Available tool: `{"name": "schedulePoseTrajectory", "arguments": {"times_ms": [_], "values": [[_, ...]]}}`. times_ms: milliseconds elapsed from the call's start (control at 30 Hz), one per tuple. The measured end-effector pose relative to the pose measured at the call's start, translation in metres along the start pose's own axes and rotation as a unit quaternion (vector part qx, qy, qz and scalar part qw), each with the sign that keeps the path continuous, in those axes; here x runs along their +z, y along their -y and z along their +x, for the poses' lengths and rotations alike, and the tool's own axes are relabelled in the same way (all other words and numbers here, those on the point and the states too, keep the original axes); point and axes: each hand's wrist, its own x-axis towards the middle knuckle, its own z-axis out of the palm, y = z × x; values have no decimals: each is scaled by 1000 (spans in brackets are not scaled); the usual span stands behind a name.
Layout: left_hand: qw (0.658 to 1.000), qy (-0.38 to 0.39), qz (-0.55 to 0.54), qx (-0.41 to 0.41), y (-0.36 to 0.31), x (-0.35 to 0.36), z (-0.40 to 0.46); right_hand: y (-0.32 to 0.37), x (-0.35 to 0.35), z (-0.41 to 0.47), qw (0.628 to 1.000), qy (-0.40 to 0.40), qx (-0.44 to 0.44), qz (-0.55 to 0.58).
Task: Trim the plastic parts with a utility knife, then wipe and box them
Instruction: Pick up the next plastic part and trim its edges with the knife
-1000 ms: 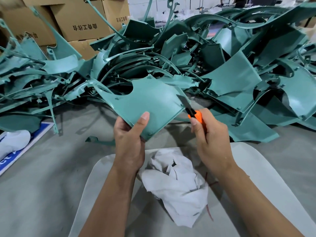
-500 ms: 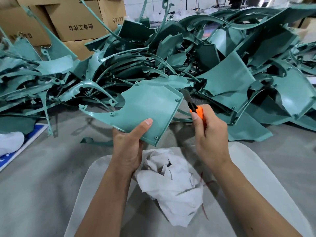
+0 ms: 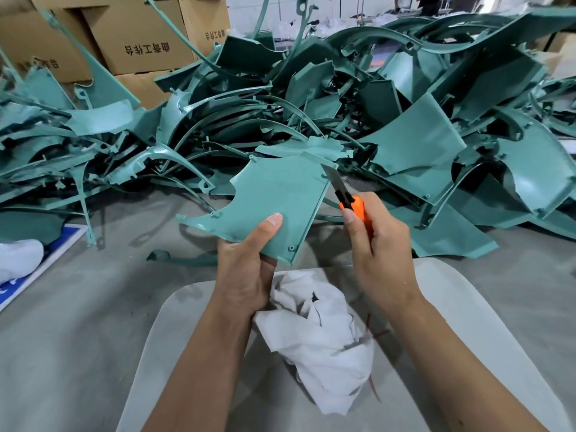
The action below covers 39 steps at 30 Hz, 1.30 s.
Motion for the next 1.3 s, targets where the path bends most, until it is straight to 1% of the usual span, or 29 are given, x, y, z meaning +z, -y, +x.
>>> {"name": "schedulePoseTrajectory", "arguments": {"times_ms": [133, 233, 467, 567, 833, 933, 1000, 1067, 1133, 1300], "values": [[1000, -2, -18, -10, 1, -1, 1, 1, 0, -2, 999, 32, -18, -2], [999, -18, -22, -23, -2, -1, 1, 2, 3, -3, 997, 63, -46, -14], [997, -49, -52, -15, -10, 7, -1, -3, 6, -6, 986, 138, -93, -8], [996, -50, -65, -25, -10, 7, 1, -2, 5, -8, 981, 163, -108, -7], [996, -64, -50, -31, -15, 12, -2, 2, 3, -10, 972, 194, -130, 4], [996, -62, -44, -40, -16, 10, -2, 3, 5, -11, 964, 229, -133, -8], [996, -63, -46, -39, -15, 10, -1, 5, 6, -11, 966, 216, -140, 17], [996, -63, -59, -36, -15, 11, -1, 5, 4, -9, 976, 167, -134, 47], [995, -61, -72, -38, -15, 11, -1, 2, 2, -7, 981, 143, -124, 48], [994, -56, -73, -56, -13, 6, 3, 0, 5, -8, 975, 174, -132, 28]]}}
